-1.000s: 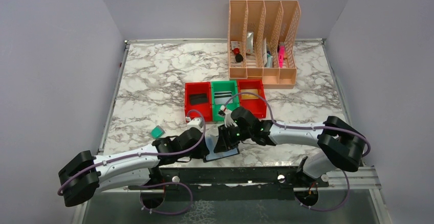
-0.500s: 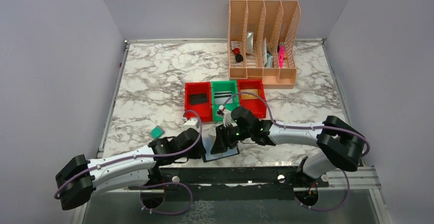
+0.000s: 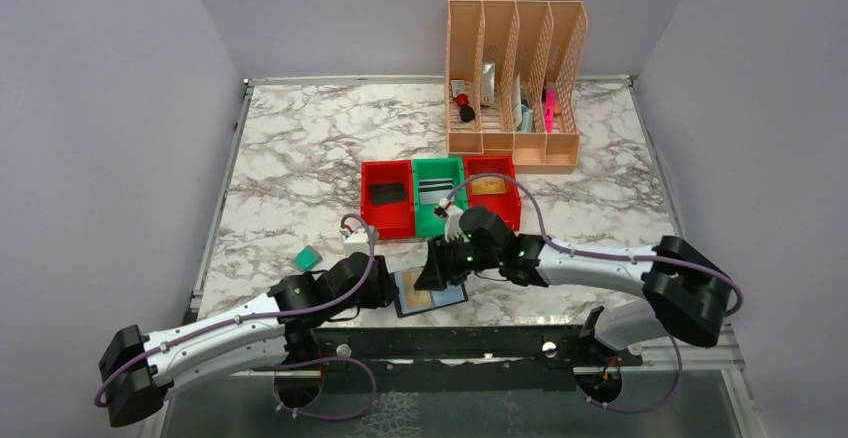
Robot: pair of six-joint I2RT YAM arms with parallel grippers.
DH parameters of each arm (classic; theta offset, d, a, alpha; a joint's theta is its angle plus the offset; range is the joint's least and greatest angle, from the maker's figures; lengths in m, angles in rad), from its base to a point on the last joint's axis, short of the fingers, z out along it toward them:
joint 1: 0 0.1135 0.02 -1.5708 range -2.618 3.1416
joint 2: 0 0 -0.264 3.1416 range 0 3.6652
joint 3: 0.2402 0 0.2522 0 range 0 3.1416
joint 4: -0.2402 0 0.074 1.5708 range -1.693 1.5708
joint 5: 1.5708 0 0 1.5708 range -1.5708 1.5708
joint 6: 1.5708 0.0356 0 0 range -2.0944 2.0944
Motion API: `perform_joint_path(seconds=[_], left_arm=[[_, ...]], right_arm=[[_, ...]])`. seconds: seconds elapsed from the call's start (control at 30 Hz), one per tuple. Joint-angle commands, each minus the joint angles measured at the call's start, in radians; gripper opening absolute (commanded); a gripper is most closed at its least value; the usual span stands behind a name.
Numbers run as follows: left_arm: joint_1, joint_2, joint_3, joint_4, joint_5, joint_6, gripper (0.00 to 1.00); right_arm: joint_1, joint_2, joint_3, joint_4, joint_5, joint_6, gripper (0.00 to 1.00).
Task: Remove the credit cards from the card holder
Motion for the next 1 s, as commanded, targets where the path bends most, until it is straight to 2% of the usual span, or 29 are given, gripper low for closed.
perform_joint_path(seconds=[0.0, 0.13, 0.23, 0.6, 0.77, 0.97], left_arm=[[0.001, -0.02, 0.027, 0.012, -0.01, 0.0, 0.41], [0.002, -0.017, 0.01, 0.087, 0.035, 0.007, 0.43], [0.002, -0.004, -0.002, 0.137, 0.055, 0.011, 0.45], [0.001, 0.178, -0.026, 0.201, 0.066, 0.017, 0.45], [0.002, 0.214, -0.067, 0.27, 0.084, 0.013, 0.37], [0.002, 0.236, -0.086, 0.323, 0.102, 0.015, 0.28]], right_arm=[[0.004, -0.114, -0.031, -0.152, 0.296, 0.012, 0.49], [0.004, -0.18, -0.076, -0.2, 0.437, 0.055, 0.49], [0.004, -0.197, -0.094, -0.219, 0.471, 0.064, 0.5], [0.004, -0.043, -0.061, -0.206, 0.364, 0.051, 0.5], [0.004, -0.03, -0.061, -0.173, 0.317, 0.045, 0.48], [0.004, -0.056, -0.064, -0.09, 0.213, 0.036, 0.4]])
